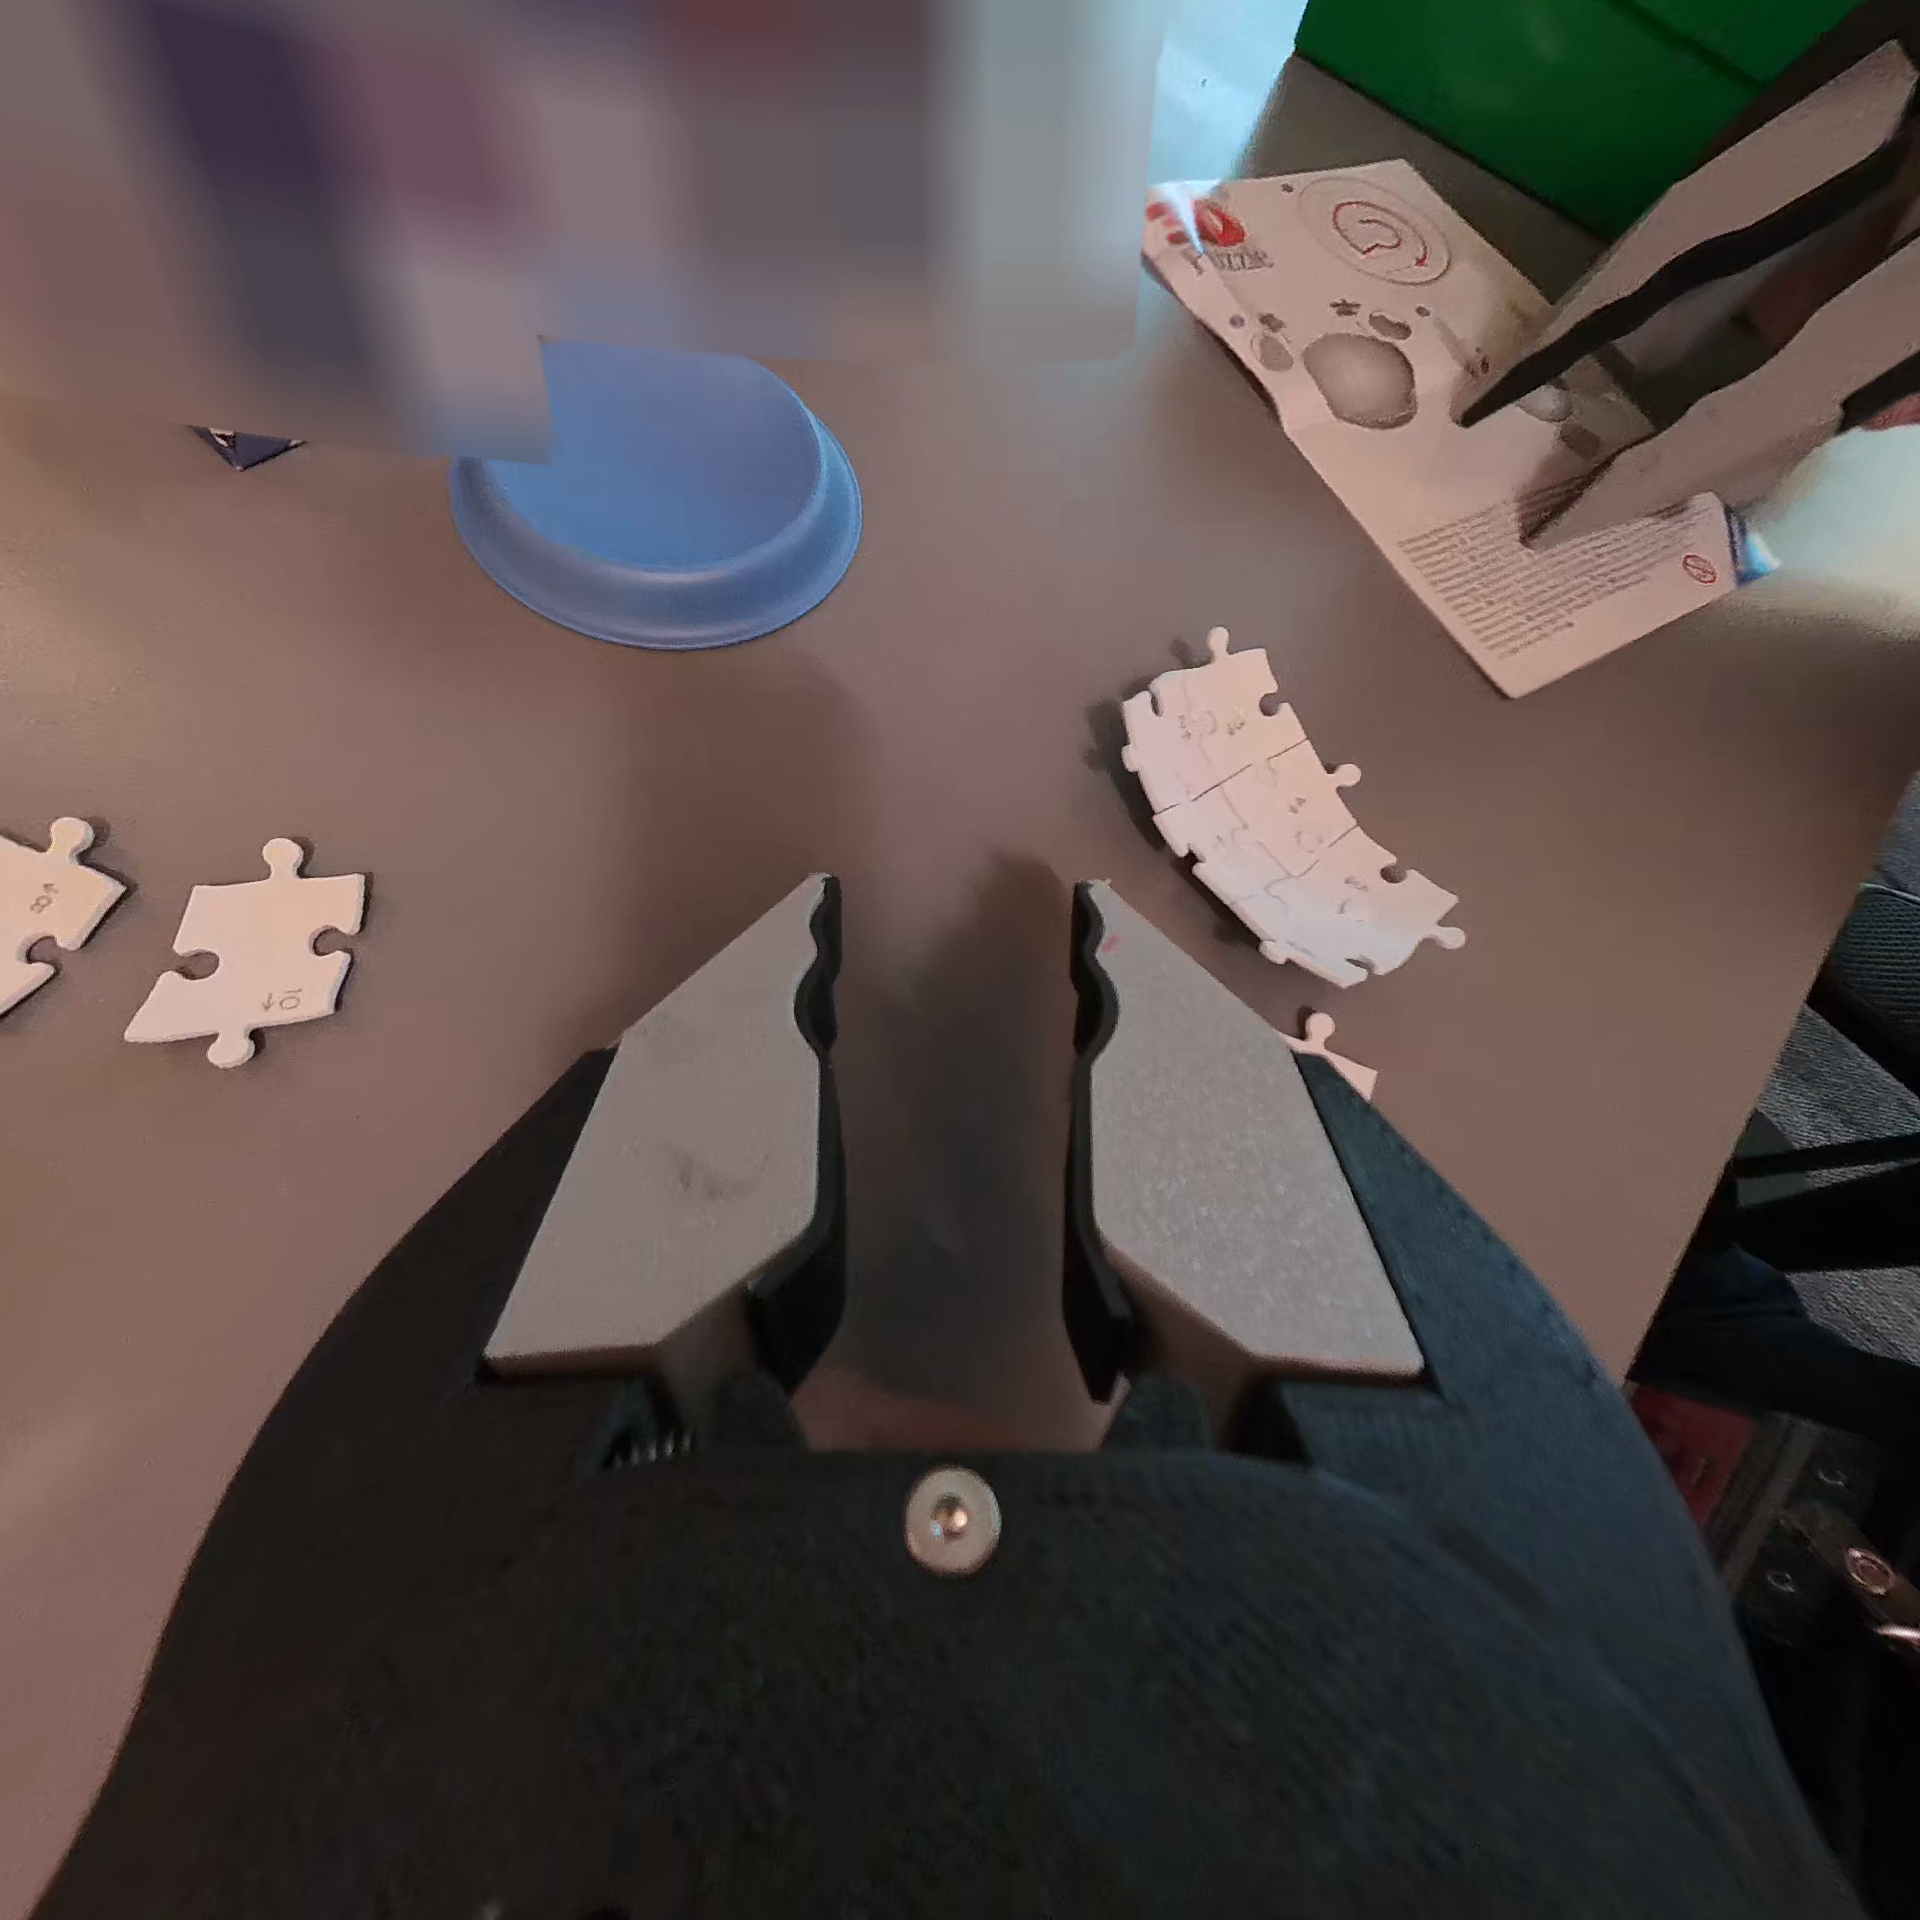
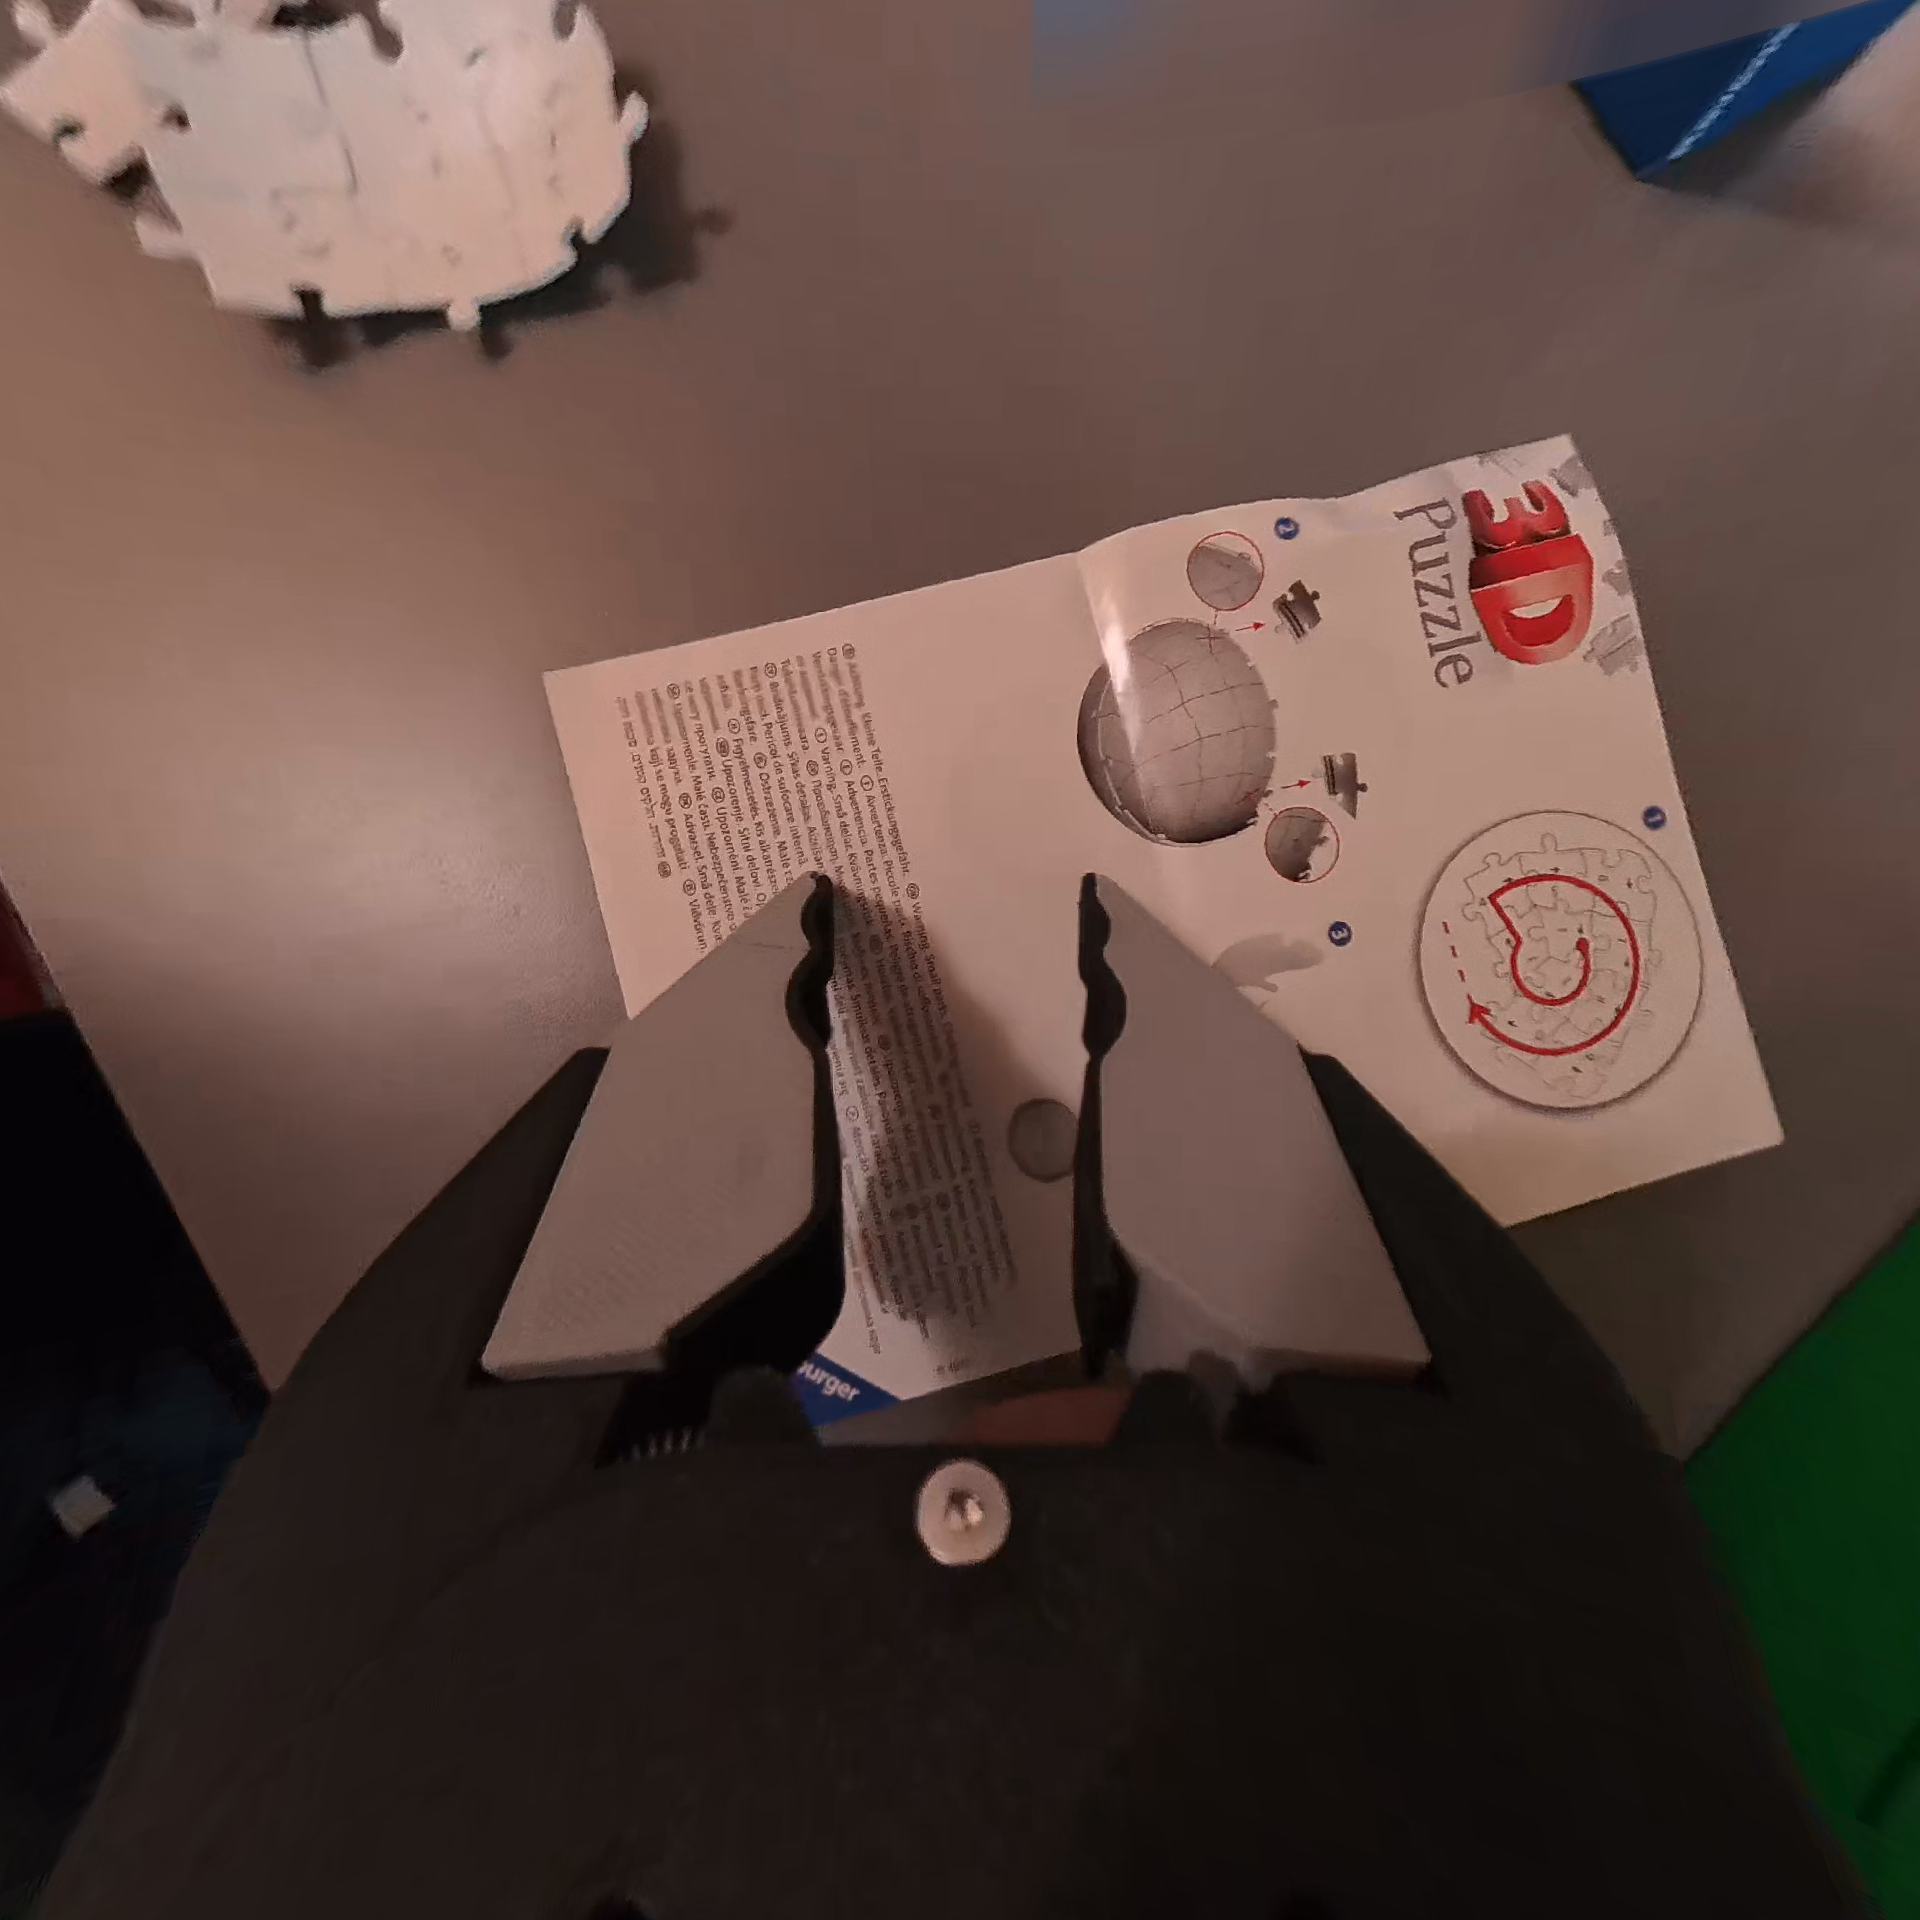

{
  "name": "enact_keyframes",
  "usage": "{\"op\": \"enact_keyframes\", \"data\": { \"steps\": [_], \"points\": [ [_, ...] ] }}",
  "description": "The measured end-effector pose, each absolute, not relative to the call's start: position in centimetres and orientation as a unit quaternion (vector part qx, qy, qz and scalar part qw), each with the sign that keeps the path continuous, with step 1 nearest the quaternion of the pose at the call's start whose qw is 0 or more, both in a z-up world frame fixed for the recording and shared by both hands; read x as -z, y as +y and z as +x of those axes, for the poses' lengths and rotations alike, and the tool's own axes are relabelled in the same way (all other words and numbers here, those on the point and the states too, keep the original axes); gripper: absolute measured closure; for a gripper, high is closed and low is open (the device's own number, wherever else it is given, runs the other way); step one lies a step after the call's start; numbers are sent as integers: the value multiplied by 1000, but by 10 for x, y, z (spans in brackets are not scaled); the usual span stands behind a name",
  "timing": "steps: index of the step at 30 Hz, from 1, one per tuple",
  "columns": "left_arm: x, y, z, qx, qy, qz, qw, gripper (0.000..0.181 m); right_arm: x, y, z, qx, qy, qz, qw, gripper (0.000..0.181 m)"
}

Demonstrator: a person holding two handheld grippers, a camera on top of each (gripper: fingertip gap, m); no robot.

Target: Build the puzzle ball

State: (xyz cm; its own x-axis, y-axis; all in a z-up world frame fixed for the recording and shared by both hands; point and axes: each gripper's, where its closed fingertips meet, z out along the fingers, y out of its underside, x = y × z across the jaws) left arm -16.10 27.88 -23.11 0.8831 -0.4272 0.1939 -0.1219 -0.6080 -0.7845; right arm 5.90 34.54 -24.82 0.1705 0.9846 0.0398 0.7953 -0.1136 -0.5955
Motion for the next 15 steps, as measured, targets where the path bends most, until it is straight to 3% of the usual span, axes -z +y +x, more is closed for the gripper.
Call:
{"op": "enact_keyframes", "data": {
  "steps": [2,8,15],
  "points": [
    [230,280,-160,188,157,-876,415,139,243,347,58,-162,-625,-718,259,125],
    [227,288,-158,188,171,-870,422,139,196,344,9,-239,-582,-693,350,134],
    [220,312,-157,162,188,-860,446,146,199,344,-38,-223,-612,-659,376,135]
  ]
}}
